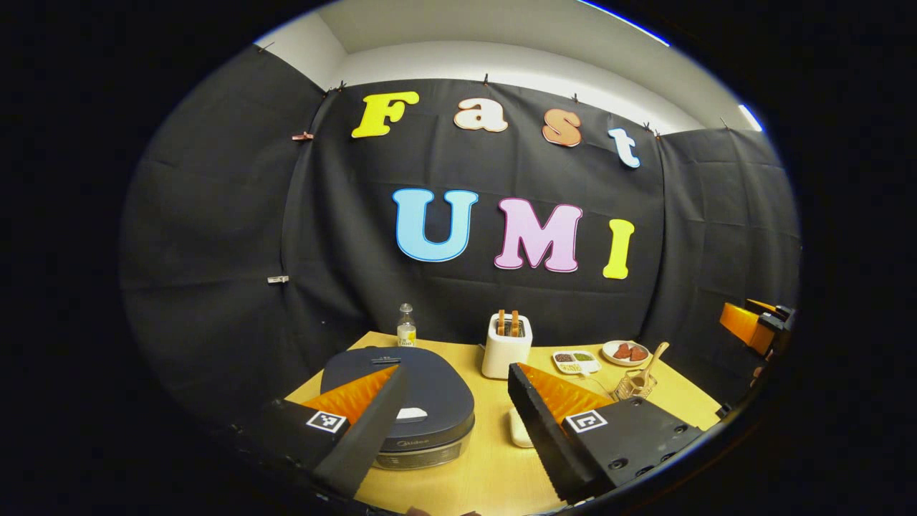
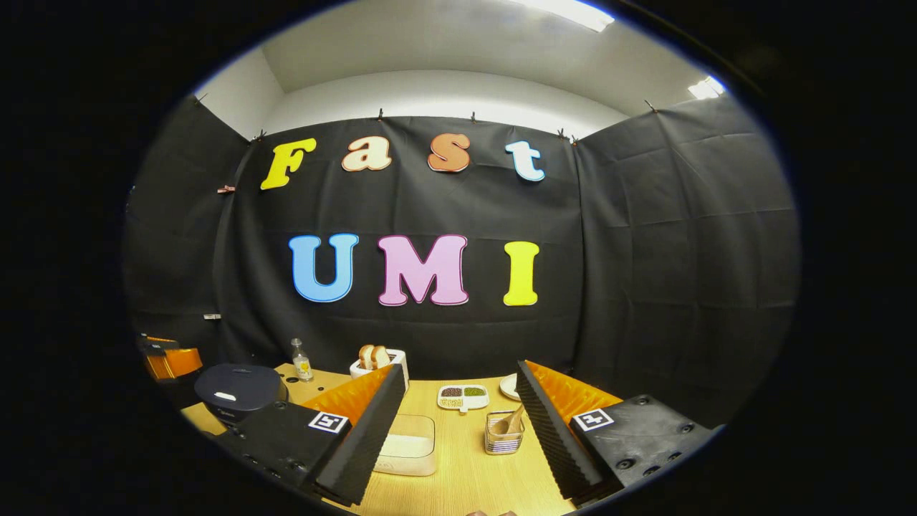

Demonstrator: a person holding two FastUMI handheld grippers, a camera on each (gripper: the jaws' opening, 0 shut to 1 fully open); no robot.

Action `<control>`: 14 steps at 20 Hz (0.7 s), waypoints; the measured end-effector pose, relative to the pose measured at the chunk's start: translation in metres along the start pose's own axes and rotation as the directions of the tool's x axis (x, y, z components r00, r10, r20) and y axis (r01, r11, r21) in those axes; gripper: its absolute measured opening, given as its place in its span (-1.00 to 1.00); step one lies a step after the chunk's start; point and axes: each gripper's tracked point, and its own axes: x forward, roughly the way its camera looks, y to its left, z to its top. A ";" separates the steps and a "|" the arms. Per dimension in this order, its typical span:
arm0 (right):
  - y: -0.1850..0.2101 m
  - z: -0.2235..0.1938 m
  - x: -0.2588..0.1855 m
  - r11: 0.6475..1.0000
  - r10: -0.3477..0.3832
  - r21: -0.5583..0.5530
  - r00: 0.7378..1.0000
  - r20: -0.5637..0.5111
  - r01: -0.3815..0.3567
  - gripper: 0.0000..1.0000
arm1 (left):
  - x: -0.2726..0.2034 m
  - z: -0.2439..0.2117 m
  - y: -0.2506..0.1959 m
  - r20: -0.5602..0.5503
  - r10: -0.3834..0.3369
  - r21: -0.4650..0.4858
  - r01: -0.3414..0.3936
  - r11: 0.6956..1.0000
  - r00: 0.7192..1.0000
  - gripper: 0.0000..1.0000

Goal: Close the left gripper, press the button to open the rice cooker; take a wooden spoon from the chopstick holder with the right hand, scoop a spoonful of rice and pour it into the rice cooker, then put the wooden spoon back into the chopstick holder.

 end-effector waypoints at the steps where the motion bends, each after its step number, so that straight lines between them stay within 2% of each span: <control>1: -0.001 -0.001 -0.002 1.000 -0.002 -0.001 1.000 -0.001 0.002 0.95 | 0.004 -0.005 0.008 -0.019 0.013 0.004 -0.013 1.000 1.000 0.91; 4: -0.002 -0.004 -0.001 1.000 -0.013 0.000 1.000 -0.008 0.013 0.96 | 0.013 -0.011 0.018 -0.081 0.004 0.000 -0.004 1.000 0.997 0.90; 7: -0.005 -0.010 -0.008 1.000 -0.021 0.000 1.000 -0.022 0.021 0.96 | 0.024 -0.007 0.027 -0.119 -0.038 -0.024 0.036 0.999 0.992 0.84; 11: -0.011 -0.017 -0.010 0.999 -0.047 -0.010 0.998 -0.044 0.047 0.95 | 0.041 -0.012 0.040 -0.188 -0.104 -0.012 0.104 0.995 0.977 0.35; 14: -0.019 -0.020 -0.020 0.997 -0.074 -0.014 0.996 -0.052 0.074 0.96 | 0.051 -0.022 0.051 -0.248 -0.144 0.030 0.157 0.987 0.958 -0.10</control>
